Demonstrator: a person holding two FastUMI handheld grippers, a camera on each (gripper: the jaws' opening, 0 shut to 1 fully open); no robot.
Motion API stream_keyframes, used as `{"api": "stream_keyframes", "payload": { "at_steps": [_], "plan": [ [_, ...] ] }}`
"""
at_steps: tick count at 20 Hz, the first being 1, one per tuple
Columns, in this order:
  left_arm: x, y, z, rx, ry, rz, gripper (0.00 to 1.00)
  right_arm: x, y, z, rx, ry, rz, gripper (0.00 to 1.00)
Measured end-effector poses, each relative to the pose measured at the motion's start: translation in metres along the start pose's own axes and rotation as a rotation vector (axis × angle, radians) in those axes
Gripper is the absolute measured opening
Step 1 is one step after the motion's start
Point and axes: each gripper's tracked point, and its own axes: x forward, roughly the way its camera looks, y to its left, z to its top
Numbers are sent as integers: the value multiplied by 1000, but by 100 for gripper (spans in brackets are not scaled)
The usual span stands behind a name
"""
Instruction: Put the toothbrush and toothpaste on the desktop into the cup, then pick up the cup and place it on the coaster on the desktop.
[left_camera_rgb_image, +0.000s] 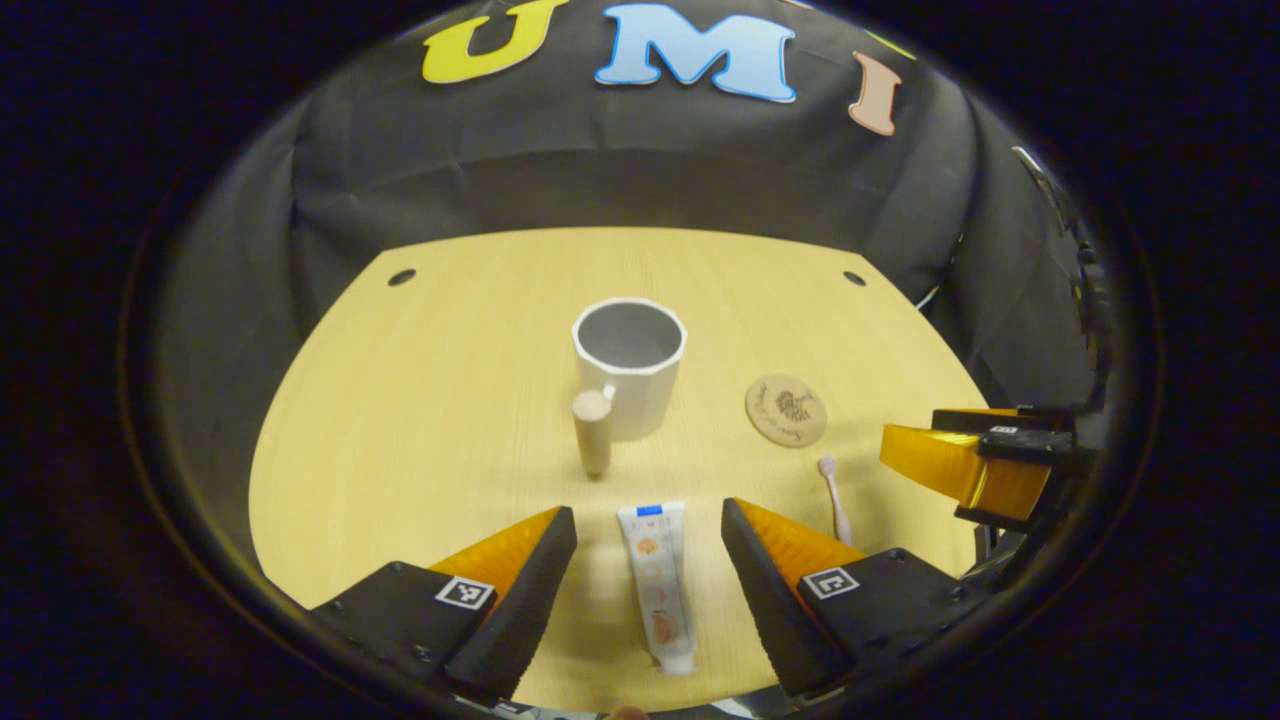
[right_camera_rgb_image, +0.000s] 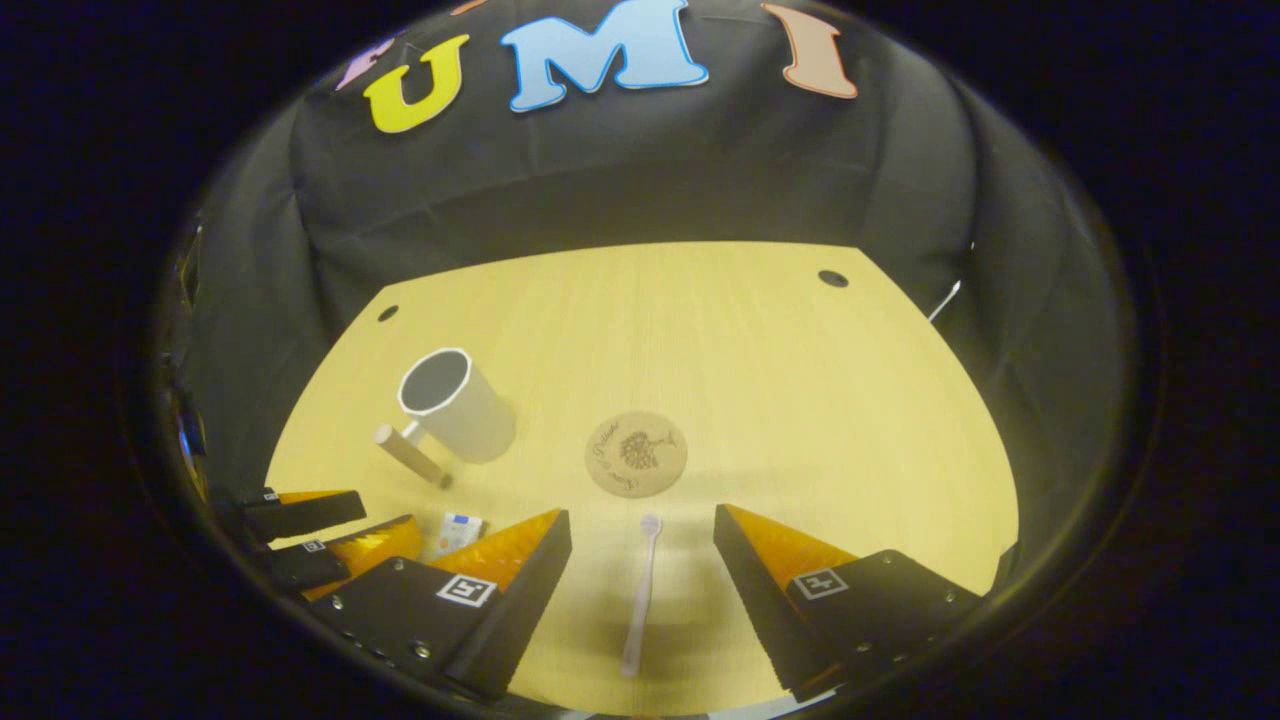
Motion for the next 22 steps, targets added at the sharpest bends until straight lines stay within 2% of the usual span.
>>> {"api": "stream_keyframes", "payload": {
  "at_steps": [5, 9, 14, 16, 17, 19, 22],
  "plan": [
    [25, -24, -15, -10, 153, -2, 98, 22, -2, -49, 34, 179, -7, 92],
    [36, -45, -25, 8, 232, 22, 100, 35, -6, -78, 65, 289, -19, 92],
    [39, -53, -35, 20, 273, 42, 97, 43, -8, -92, 48, 338, -40, 92],
    [41, -52, -37, 29, 281, 51, 100, 44, -11, -95, 34, 347, -55, 92],
    [42, -51, -38, 34, 287, 57, 93, 45, -12, -94, 27, 346, -59, 92],
    [43, -50, -38, 39, 297, 71, 93, 45, -12, -97, 22, 362, -68, 91],
    [44, -50, -37, 35, 310, 86, 100, 42, -11, -103, -29, 392, -80, 94]
  ]
}}
